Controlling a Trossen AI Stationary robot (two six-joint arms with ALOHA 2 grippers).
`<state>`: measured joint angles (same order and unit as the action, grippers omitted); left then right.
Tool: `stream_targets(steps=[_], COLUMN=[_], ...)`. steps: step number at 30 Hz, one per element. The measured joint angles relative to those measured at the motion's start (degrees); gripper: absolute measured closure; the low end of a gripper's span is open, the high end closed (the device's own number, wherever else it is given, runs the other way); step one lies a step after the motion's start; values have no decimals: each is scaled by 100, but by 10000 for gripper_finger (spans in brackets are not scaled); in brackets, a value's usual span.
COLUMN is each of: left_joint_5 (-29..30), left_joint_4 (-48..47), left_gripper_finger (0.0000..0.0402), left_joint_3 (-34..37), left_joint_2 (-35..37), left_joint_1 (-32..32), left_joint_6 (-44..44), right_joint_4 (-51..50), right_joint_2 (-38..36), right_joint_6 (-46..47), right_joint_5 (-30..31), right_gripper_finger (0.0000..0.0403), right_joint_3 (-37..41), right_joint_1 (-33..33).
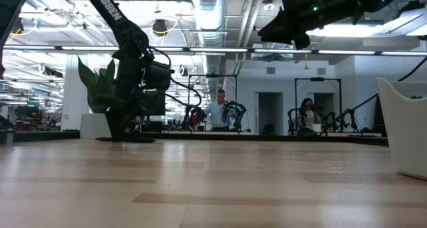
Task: Sort pens & pencils
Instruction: Put the black pen into the bottom left gray bin
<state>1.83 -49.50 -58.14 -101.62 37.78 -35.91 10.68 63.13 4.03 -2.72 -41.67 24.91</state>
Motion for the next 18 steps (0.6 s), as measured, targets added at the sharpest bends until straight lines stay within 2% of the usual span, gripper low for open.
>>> stream_targets(steps=[9,18], left_joint_5=[-24,-42], left_joint_4=[-172,-1253], left_gripper_finger=[365,365], left_joint_3=[-453,-1366], left_joint_2=[13,28], left_joint_1=[-2,-2], left_joint_6=[-89,-182], right_joint_4=[-36,-35], right_joint_2=[0,0], right_joint_6=[-2,0], right_joint_5=[0,0], right_gripper_finger=[255,254], right_joint_3=[0,0], right_joint_1=[0,0])
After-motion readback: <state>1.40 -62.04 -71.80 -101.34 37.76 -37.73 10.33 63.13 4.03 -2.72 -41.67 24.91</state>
